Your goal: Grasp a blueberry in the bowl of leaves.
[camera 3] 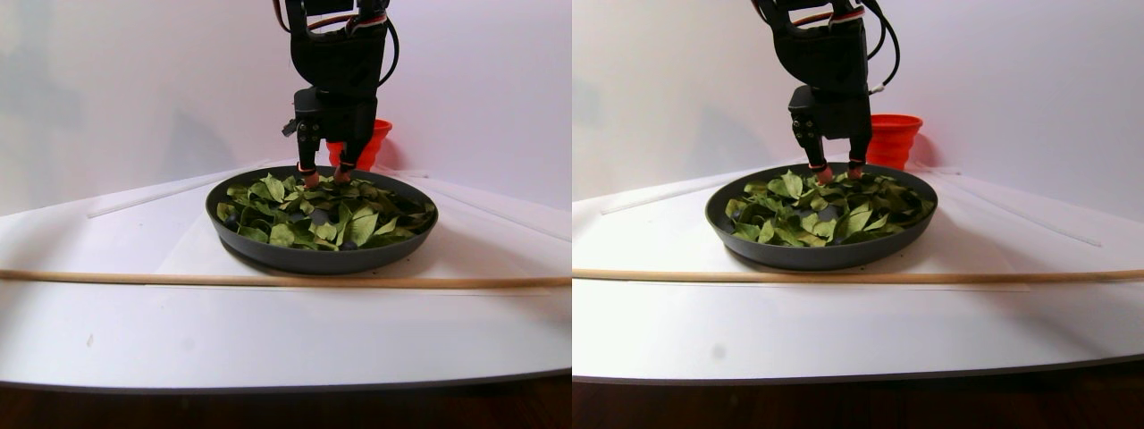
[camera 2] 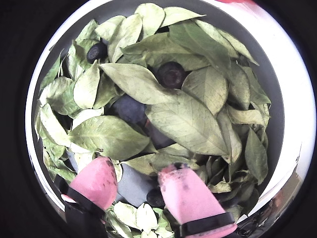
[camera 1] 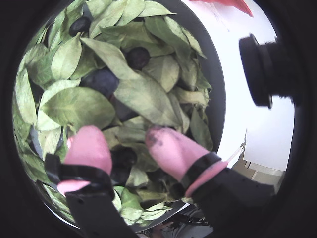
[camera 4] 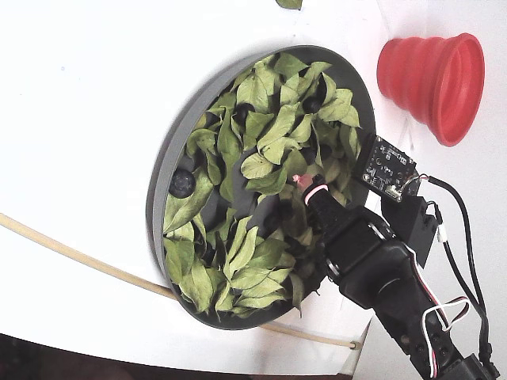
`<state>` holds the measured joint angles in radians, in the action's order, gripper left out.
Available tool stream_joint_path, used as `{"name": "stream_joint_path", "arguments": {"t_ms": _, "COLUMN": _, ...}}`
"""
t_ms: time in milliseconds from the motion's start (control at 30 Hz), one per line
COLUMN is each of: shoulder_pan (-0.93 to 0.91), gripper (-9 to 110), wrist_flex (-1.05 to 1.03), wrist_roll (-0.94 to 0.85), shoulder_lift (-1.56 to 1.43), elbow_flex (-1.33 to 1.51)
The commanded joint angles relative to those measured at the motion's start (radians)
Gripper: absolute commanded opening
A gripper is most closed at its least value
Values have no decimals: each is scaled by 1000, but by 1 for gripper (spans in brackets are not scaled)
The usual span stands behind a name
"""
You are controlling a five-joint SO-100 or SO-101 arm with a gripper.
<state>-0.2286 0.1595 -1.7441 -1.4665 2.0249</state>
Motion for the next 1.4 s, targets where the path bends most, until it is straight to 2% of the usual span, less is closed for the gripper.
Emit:
{"name": "stream_joint_path", "arguments": {"t_ms": 0, "shoulder_pan": -21, "gripper": 17, "wrist_flex": 25, "wrist_roll": 20, "shoulder_lift": -6, "elbow_flex": -69}}
{"name": "stream_joint_path", "arguments": {"t_ms": 1367, "shoulder_pan": 6, "gripper": 18, "wrist_flex": 87, "wrist_roll": 141, "shoulder_lift": 133, "elbow_flex": -190}}
